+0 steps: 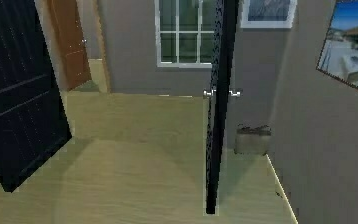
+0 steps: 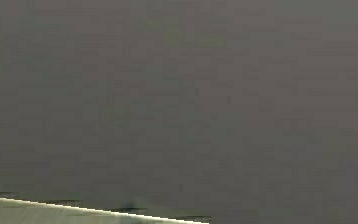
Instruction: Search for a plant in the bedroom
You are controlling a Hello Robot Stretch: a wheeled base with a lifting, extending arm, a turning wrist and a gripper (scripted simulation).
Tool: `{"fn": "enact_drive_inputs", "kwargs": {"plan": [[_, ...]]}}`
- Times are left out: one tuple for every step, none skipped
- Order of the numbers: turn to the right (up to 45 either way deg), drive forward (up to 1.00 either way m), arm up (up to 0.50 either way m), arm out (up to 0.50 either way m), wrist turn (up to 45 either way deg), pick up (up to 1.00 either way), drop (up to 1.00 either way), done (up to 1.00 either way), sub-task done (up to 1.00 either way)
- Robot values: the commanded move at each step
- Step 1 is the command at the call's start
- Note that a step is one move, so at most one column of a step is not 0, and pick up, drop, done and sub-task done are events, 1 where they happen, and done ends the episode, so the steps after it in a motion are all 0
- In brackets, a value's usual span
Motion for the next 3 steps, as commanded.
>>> {"fn": "enact_drive_inputs", "kwargs": {"plan": [[0.0, 0.5, 0.0, 0.0, 0.0, 0.0, 0.0, 0.0, 0.0], [-24.0, 0.0, 0.0, 0.0, 0.0, 0.0, 0.0, 0.0, 0.0], [0.0, 1.0, 0.0, 0.0, 0.0, 0.0, 0.0, 0.0, 0.0]]}}
